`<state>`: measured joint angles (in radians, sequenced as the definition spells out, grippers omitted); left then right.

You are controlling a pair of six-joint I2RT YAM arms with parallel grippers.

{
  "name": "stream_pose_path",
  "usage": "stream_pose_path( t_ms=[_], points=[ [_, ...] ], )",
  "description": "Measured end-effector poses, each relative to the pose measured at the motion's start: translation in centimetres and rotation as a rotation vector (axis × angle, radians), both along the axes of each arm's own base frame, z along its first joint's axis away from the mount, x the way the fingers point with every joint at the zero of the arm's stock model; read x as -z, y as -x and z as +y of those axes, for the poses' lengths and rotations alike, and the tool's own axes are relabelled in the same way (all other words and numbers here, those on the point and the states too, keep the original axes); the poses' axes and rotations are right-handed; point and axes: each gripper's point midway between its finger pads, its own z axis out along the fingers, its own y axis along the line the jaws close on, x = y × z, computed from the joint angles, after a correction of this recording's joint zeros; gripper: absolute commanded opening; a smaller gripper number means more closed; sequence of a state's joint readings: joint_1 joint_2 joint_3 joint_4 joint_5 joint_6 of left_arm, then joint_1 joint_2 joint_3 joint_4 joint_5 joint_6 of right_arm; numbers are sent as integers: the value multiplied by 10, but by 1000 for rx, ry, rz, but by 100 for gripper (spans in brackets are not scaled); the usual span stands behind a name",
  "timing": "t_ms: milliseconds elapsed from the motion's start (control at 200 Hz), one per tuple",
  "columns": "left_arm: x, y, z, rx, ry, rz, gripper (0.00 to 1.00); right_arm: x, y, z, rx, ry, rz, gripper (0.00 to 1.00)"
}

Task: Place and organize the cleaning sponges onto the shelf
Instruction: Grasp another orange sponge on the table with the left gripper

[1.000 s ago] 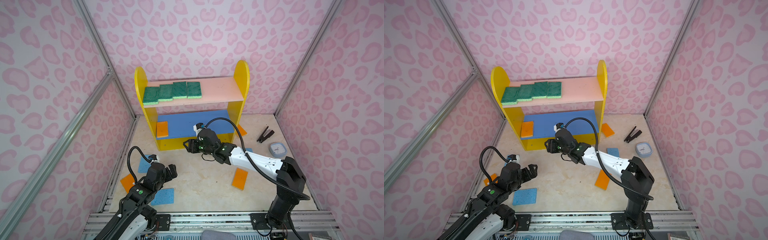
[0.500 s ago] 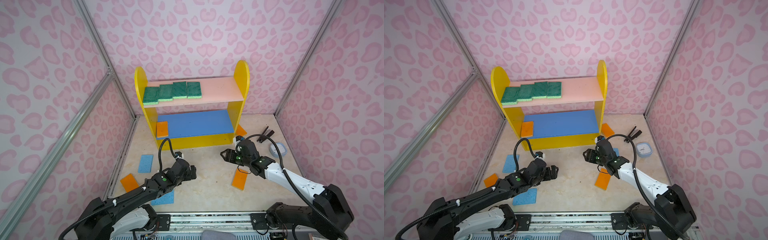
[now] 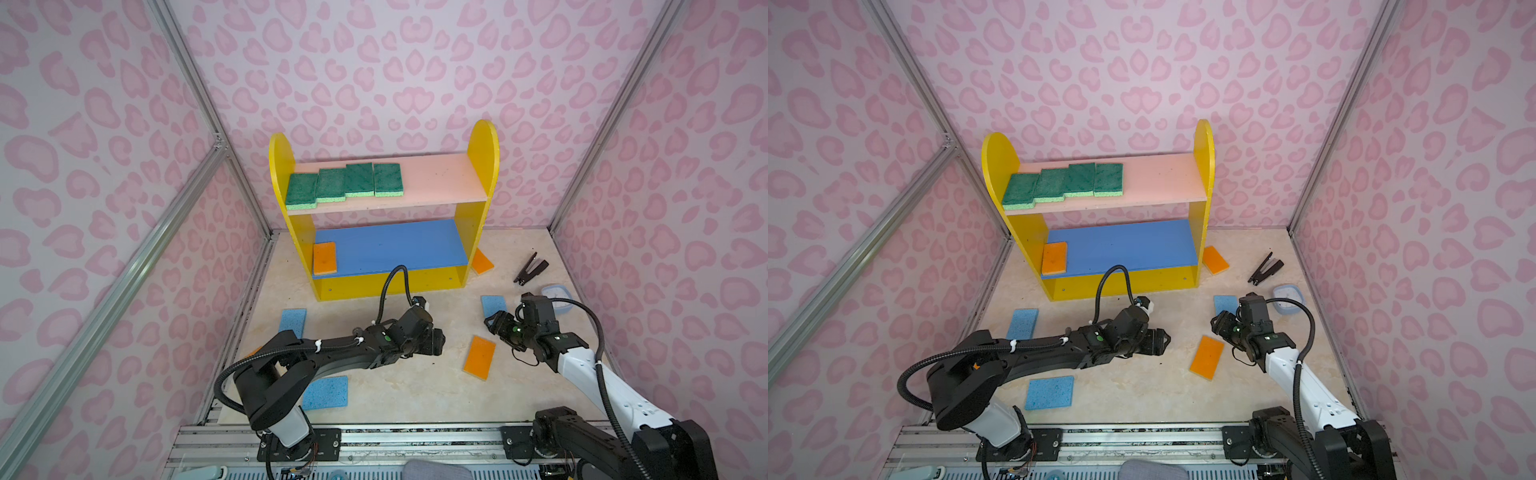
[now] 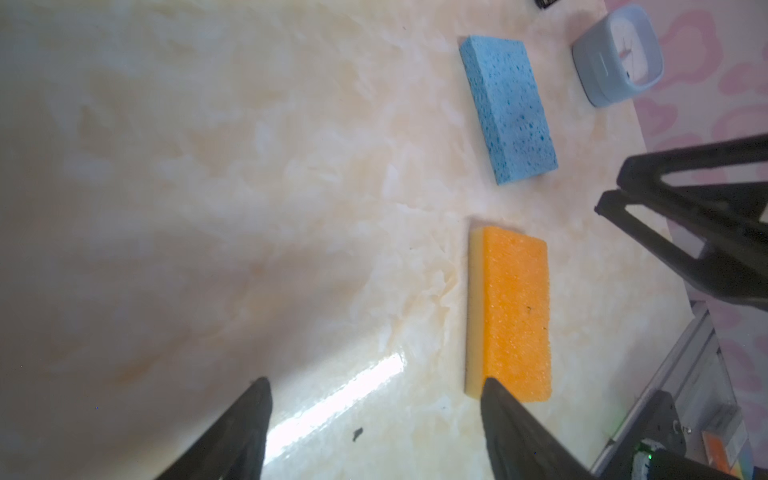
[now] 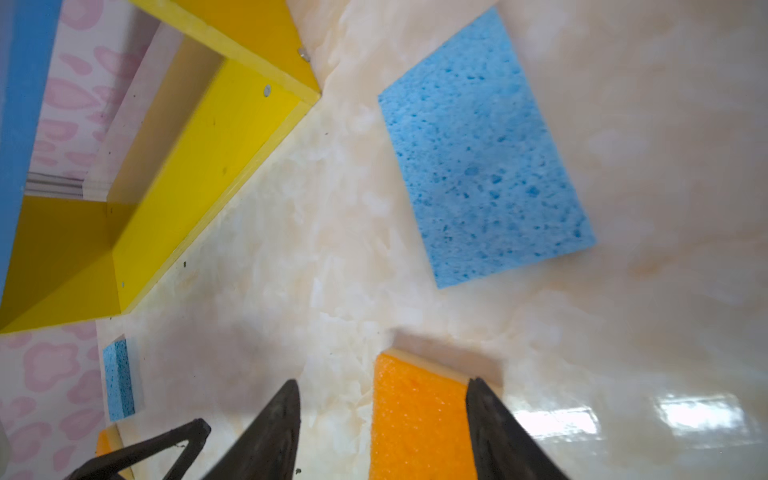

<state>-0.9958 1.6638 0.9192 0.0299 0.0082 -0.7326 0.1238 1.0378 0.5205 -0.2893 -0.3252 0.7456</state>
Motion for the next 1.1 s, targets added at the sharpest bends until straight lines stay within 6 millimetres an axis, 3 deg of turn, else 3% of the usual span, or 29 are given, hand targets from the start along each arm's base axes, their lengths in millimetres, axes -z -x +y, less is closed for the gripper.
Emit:
stream_pose_path(
  t_ms=[145, 450, 895, 1040, 1105],
  points=[
    [11, 16, -36, 116, 13, 35, 70, 6, 7, -16, 55, -36, 9, 64],
    [28, 35, -81, 246, 17, 74, 57, 11, 13, -26, 79, -72, 10, 64],
    [51, 33, -104, 270, -6, 111, 38, 14, 17, -26, 68, -93, 9, 64],
    [54, 33, -108, 269, 3, 129, 10, 9, 16, -25, 59, -94, -8, 64],
    [53, 33, -108, 268, 5, 130, 4, 5, 15, -24, 47, -97, -24, 64]
  ],
)
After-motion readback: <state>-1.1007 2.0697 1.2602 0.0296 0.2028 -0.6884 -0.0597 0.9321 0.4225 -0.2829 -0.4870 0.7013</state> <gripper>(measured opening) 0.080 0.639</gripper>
